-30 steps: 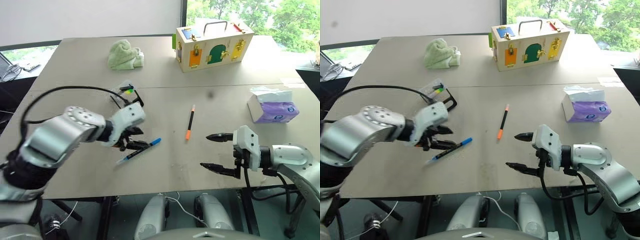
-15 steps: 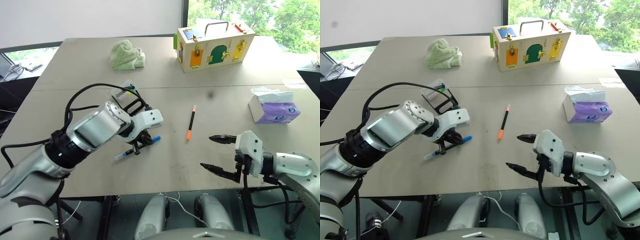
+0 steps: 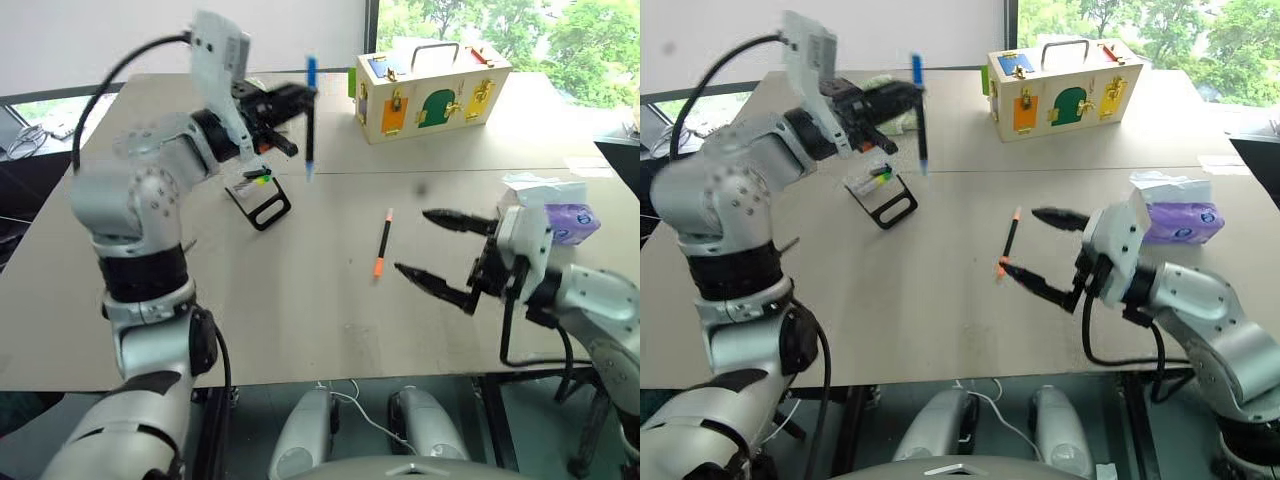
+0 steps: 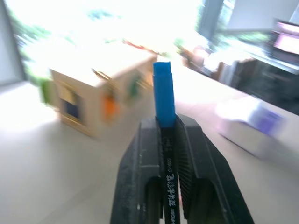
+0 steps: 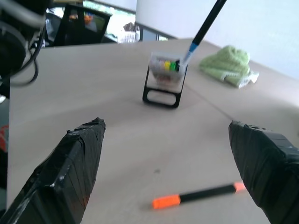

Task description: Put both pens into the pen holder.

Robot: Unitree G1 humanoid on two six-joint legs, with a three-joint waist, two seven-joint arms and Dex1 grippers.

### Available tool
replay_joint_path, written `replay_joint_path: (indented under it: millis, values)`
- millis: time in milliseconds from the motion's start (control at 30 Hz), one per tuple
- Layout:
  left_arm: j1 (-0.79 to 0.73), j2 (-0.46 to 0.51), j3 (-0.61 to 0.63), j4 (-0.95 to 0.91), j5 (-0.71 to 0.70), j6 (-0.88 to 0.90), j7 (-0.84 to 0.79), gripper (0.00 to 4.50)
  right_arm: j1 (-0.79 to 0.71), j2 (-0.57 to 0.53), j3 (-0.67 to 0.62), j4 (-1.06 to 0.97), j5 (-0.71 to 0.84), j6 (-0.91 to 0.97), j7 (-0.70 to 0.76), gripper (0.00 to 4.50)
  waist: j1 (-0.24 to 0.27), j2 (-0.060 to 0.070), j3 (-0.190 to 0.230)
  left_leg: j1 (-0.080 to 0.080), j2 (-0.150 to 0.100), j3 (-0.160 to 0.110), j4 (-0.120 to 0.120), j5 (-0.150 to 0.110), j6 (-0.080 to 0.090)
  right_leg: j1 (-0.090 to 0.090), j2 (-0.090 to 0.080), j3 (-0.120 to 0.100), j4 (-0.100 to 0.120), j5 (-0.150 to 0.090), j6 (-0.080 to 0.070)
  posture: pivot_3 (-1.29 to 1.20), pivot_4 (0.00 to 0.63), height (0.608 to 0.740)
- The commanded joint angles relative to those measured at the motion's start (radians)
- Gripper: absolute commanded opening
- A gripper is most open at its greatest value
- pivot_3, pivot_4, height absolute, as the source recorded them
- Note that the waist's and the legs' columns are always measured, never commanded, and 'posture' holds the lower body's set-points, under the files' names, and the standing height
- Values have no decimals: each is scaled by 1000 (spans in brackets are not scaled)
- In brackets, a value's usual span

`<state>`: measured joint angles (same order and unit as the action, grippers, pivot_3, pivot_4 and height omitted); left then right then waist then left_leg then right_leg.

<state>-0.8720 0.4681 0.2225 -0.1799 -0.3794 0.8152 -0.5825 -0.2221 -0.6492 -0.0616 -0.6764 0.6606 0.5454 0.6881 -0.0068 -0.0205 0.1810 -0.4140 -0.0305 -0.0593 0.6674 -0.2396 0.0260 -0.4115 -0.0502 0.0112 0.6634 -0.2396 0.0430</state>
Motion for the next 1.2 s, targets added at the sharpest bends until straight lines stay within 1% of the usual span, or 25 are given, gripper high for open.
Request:
replay_joint_path:
  millis: [33,100,200,267,300,400,533,700,967,1000,1033,1100,1133,1200]
  values:
    - [98,40,-68,-84,156,-391,3,82,-54,-5,-27,17,47,23,5,4500,3,0,0,0,-1,0,-1,0,0,0,-1,0,0,0,0,0,150,740]
    - [176,91,-118,-86,245,-587,-31,82,-81,-15,-24,33,55,33,15,4500,7,0,0,-1,-1,1,-2,0,0,-1,-2,0,-1,0,0,0,150,740]
    - [279,138,-142,-67,303,-780,-70,82,-110,-31,-31,42,77,56,27,4500,17,0,0,-1,-2,1,-3,0,0,-2,-3,0,-1,0,0,0,150,740]
    - [331,159,-147,-48,322,-876,-84,82,-119,-44,-33,42,89,69,33,4500,19,0,0,0,-2,2,-4,-1,0,-2,-3,1,-1,0,0,0,150,740]
    - [345,163,-147,-40,323,-908,-87,82,-121,-50,-36,42,94,74,35,4500,20,0,0,0,-2,1,-4,-2,4,-2,-3,1,-1,0,0,0,150,740]
    - [383,179,-137,-6,329,-995,-96,82,-125,-63,-44,40,111,89,33,4500,23,0,0,-1,-2,0,-3,-3,4,-2,-3,-1,-1,0,0,0,150,740]
    - [431,230,-121,103,363,-1160,-103,82,-129,-70,-42,38,121,100,23,4500,19,1,0,-1,-2,1,-3,-3,5,-1,-3,-1,-1,0,0,0,150,740]
    - [412,259,-133,219,381,-1286,-103,82,-124,-76,-45,33,124,105,23,4500,20,1,0,-1,-1,0,-3,-3,5,-1,-2,-2,0,0,0,0,150,740]
    - [364,255,-152,396,416,-1396,-81,82,-111,-91,-55,25,129,103,20,4500,19,1,0,-1,-2,0,-2,-3,5,-1,-2,-4,0,0,0,0,150,740]
    - [357,252,-146,416,412,-1400,-74,469,-108,-92,-55,23,127,103,19,4500,18,1,0,-1,-2,0,-2,-3,5,-1,-1,-5,0,0,0,0,150,740]
    - [355,250,-144,407,388,-1380,-85,927,-103,-94,-57,20,127,104,18,4500,18,1,0,-1,-2,0,-2,-3,5,-1,-1,-6,0,0,0,0,150,740]
    - [354,240,-132,359,329,-1333,-96,1680,-94,-97,-61,15,126,105,14,4500,18,1,0,-1,-2,0,-2,-3,5,-1,-1,-6,0,0,0,0,150,740]
    - [360,235,-130,299,276,-1265,-110,2073,-87,-99,-64,14,124,104,13,4500,18,1,0,-1,-2,0,-2,-3,5,-1,-1,-6,0,0,0,0,150,740]
    - [374,233,-130,173,188,-1129,-127,3041,-77,-100,-69,13,123,103,10,4500,20,0,0,-2,-1,0,-1,-3,5,-1,-2,-6,0,0,0,0,150,740]
